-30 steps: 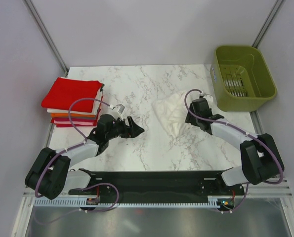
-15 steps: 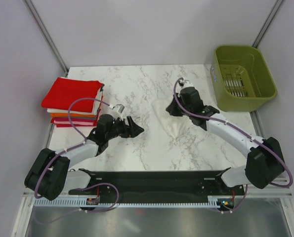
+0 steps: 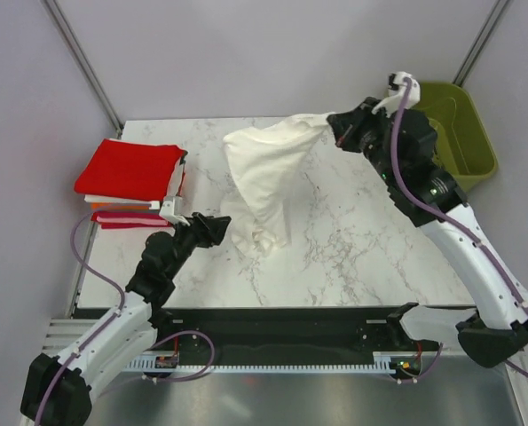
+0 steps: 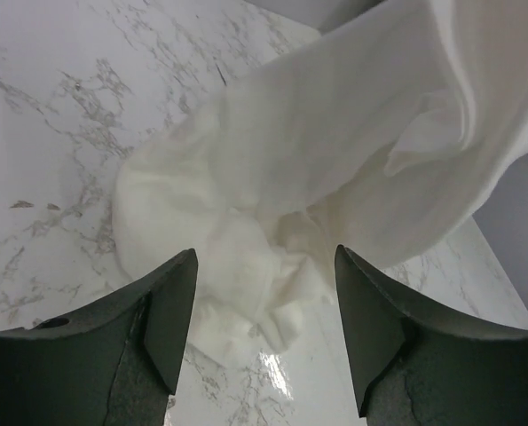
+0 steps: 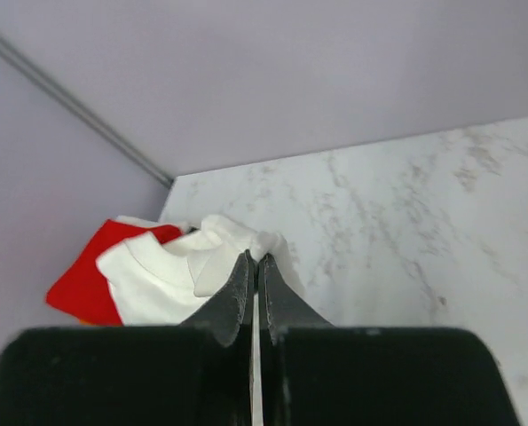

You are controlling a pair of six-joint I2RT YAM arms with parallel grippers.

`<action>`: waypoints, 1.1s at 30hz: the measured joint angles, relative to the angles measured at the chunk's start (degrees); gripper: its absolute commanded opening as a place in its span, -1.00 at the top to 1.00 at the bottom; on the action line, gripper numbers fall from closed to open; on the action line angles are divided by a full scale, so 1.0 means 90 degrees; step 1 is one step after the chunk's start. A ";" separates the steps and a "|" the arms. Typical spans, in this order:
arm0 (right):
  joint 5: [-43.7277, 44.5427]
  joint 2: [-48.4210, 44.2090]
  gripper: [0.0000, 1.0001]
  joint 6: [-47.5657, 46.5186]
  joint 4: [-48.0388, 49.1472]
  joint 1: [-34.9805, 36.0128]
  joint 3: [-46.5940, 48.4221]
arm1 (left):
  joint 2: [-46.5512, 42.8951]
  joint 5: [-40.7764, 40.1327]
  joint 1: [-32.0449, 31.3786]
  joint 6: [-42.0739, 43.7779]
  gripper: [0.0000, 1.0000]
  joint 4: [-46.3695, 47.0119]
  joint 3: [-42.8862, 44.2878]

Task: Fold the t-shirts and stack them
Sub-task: Flatten the tshirt out

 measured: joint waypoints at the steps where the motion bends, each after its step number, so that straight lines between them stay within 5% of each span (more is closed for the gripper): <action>1: 0.0119 -0.0253 1.00 0.0063 0.0056 -0.0185 -0.0362 | -0.0131 -0.0112 0.0000 0.0000 -0.43 -0.0032 -0.0058; 8: 0.0493 -0.1013 0.99 0.0420 -0.0041 -0.0685 -0.3388 | 0.0214 -0.0299 0.0000 0.0010 -0.43 -0.0073 -0.0129; 9: 0.0556 -0.1013 0.87 0.0454 -0.0138 -0.0690 -0.3796 | 0.0430 -0.0255 0.0000 0.0010 -0.43 -0.0090 -0.0092; 12: 0.0906 -0.1124 -0.29 0.0680 -0.0488 -0.0765 -0.4690 | 0.1372 -0.0075 0.0000 0.0012 -0.40 -0.0228 0.0187; 19: 0.1078 -0.2016 -0.20 0.0386 -0.0204 -0.0882 -0.5144 | 0.2764 0.0352 0.0000 0.0039 -0.36 -0.0452 0.0908; 33: -0.0073 0.1523 -0.42 -0.0233 0.0335 0.0170 -0.3657 | 0.3317 0.0318 0.0000 0.0109 -0.48 -0.1095 0.1314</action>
